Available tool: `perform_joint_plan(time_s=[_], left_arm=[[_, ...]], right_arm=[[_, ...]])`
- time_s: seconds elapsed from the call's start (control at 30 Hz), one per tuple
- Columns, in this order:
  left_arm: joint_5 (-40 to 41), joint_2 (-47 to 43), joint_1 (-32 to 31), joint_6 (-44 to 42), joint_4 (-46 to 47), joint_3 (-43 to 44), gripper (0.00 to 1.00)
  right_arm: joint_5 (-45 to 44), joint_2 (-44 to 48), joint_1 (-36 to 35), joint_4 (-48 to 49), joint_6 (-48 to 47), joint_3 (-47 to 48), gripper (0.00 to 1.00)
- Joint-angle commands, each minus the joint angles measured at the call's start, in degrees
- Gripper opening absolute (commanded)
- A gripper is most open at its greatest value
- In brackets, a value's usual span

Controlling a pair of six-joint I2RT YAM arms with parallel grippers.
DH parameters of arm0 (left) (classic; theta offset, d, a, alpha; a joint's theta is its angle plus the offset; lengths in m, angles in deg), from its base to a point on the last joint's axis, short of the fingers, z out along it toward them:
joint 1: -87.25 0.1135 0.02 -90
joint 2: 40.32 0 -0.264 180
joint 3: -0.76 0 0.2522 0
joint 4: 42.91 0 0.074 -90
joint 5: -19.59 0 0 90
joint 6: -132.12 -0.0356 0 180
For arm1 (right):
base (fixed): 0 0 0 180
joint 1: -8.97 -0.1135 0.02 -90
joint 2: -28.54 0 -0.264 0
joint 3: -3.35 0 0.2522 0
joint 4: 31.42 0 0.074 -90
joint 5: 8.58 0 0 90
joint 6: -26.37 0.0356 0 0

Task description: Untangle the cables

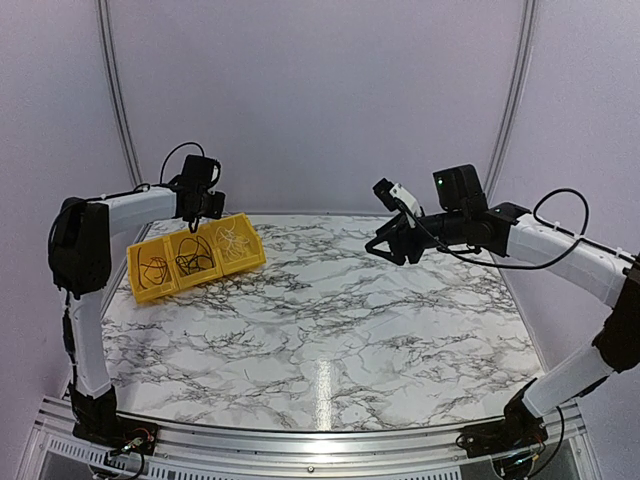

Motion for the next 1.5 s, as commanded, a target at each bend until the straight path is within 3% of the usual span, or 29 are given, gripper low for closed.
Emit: perform_joint_plan(time_s=[0.0, 0.63, 0.8, 0.97, 1.27, 1.37, 1.47], left_arm=[[-3.3, 1.3, 0.2, 0.0, -1.6, 1.0, 0.00], [-9.1, 7.9, 0.2, 6.8, -2.2, 4.2, 0.00], [-9.1, 7.0, 0.3, 6.1, -2.2, 4.1, 0.14], [-7.1, 5.2, 0.3, 6.5, -2.9, 4.0, 0.41], [-5.1, -5.3, 0.3, 6.4, -6.3, 0.4, 0.57], [-4.1, -8.8, 0.3, 5.6, -7.1, -1.3, 0.69], [-7.1, -11.2, 0.3, 5.1, -8.1, -3.1, 0.74]], right_arm=[[-0.6, 1.4, 0.0, -0.1, -0.9, -0.5, 0.57], [-0.4, 0.7, 0.0, -0.4, -1.1, -0.8, 0.57], [-0.4, 0.5, 0.0, 0.0, -1.2, -0.5, 0.57], [-0.5, 0.8, 0.0, 0.0, -1.5, -0.5, 0.57], [-2.5, 2.7, 0.7, 0.4, -2.9, -0.3, 0.57], [-3.8, 3.8, 1.3, 1.9, -4.3, -1.0, 0.59], [-4.5, 4.5, 1.6, 2.5, -5.8, -1.4, 0.61]])
